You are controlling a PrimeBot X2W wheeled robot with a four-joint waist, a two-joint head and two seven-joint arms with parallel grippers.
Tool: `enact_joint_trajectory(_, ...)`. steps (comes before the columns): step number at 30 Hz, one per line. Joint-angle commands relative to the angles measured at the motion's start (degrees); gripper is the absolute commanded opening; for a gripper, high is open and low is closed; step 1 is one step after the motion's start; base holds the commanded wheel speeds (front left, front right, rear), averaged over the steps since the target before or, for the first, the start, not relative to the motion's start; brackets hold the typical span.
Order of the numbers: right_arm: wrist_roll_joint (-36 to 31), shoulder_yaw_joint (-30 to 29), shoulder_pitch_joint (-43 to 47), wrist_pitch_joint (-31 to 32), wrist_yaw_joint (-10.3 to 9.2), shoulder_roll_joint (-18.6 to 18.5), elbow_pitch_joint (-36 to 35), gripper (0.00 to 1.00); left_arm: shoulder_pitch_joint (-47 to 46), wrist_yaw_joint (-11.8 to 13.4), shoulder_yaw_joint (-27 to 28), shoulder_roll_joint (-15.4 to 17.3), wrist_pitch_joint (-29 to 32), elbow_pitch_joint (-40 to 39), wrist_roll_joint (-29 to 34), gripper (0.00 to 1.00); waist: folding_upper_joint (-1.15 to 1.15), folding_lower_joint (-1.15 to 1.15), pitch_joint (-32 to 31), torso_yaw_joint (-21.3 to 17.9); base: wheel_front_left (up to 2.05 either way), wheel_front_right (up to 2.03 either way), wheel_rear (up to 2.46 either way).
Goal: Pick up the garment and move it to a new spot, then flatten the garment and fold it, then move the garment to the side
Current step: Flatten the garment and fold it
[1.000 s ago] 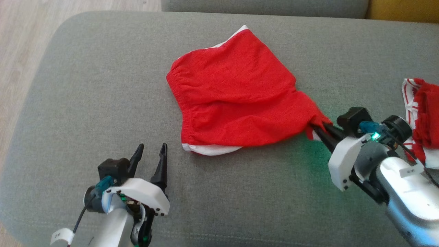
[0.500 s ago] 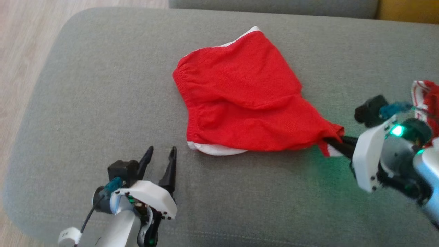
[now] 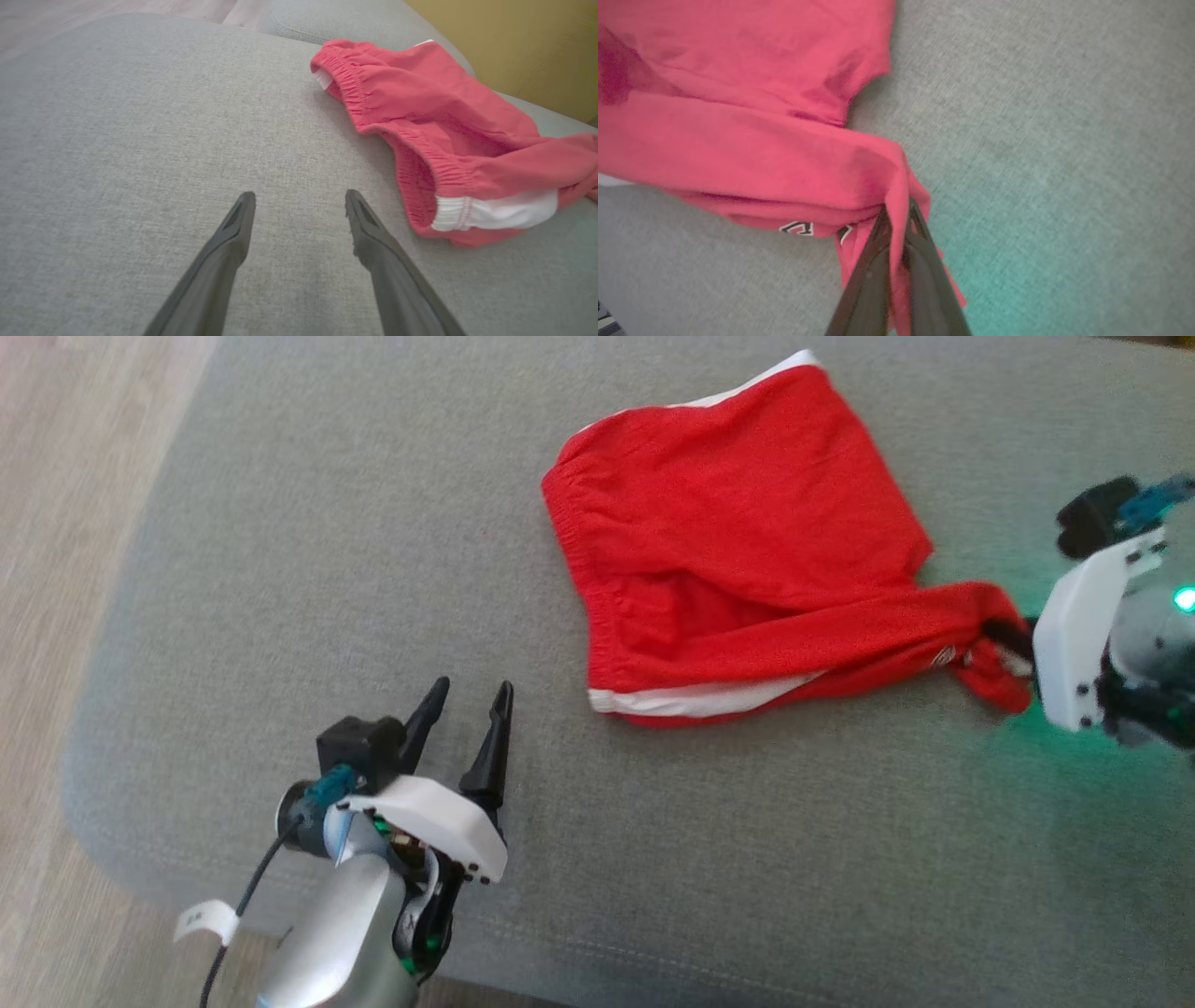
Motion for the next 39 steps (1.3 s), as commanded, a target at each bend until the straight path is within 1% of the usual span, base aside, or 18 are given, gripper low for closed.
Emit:
enact_joint_trajectory(1, -0.4, -0.4, -1.6, -1.6, 0.11, -0.2, 0.4, 1.0, -2.4, 0.1, 1.3, 0.6, -0.7, -1.8, -0.5, 1.0, 0.0, 0.0, 0.9, 0.8, 0.0, 0.0, 0.0)
enact_joint_trajectory(2, -0.4, -0.4, -1.6, -1.6, 0.11, -0.2, 0.4, 1.0, -2.4, 0.1, 1.3, 0.6, -0.7, -1.8, -0.5, 1.0, 0.0, 0.0, 0.9, 0.8, 0.0, 0.0, 0.0)
enact_joint_trajectory(8, -0.9, -0.1, -3.7, -5.9, 0.11, 1.4, 6.0, 1.0, -3.0, 0.8, 0.9, 0.6, -0.7, -1.7, -1.1, 1.0, 0.0, 0.0, 1.3, 0.2, 0.0, 0.0, 0.0)
enact_joint_trajectory(11, -1.0, -0.4, -4.5, -7.9, 0.11, 2.0, 8.6, 1.0, -3.1, 0.8, 1.2, 0.6, -0.7, -1.5, -0.8, 1.0, 0.0, 0.0, 0.8, -0.9, 0.0, 0.0, 0.0)
enact_joint_trajectory(17, -3.3, -1.1, -4.5, -13.2, 0.11, 2.9, 13.5, 1.0, -2.8, 0.9, 2.0, 0.6, -0.7, -1.5, -0.2, 1.0, 0.0, 0.0, -1.1, -3.5, 0.0, 0.0, 0.0)
enact_joint_trajectory(22, -5.4, -2.7, -2.5, -19.2, 0.11, 3.8, 15.2, 1.0, -2.1, 0.9, 3.0, 0.6, -0.7, -1.6, 0.4, 1.0, 0.0, 0.0, -3.2, -6.2, 0.0, 0.0, 0.0)
enact_joint_trajectory(25, -6.5, -4.5, -0.3, -23.6, 0.11, 5.0, 15.2, 1.0, -1.5, 1.0, 3.7, 0.6, -0.7, -2.0, 0.8, 1.0, 0.0, 0.0, -4.6, -7.8, 0.0, 0.0, 0.0)
enact_joint_trajectory(29, -9.1, -8.8, 3.3, -31.8, 0.11, 7.5, 14.8, 1.0, -0.5, 1.1, 4.9, 0.6, -0.7, -2.9, 1.3, 1.0, 0.0, 0.0, -6.6, -9.8, 0.0, 0.0, 0.0)
enact_joint_trajectory(32, -10.3, -12.9, 7.3, -37.4, 0.11, 10.9, 14.2, 1.0, 0.7, 1.2, 6.0, 0.6, -0.7, -3.9, 0.5, 1.0, 0.0, 0.0, -8.0, -11.1, 0.0, 0.0, 0.0)
enact_joint_trajectory(36, -13.1, -17.2, 13.3, -42.9, 0.11, 15.3, 11.8, 1.0, 2.2, 1.4, 7.1, 0.6, -0.7, -4.8, -0.6, 1.0, 0.0, 0.0, -9.4, -12.5, 0.0, 0.0, 0.0)
enact_joint_trajectory(39, -16.4, -19.9, 17.5, -45.9, 0.11, 18.4, 9.4, 1.0, 3.3, 1.6, 7.6, 0.6, -0.7, -5.0, -1.1, 1.0, 0.0, 0.0, -10.1, -13.4, 0.0, 0.0, 0.0)
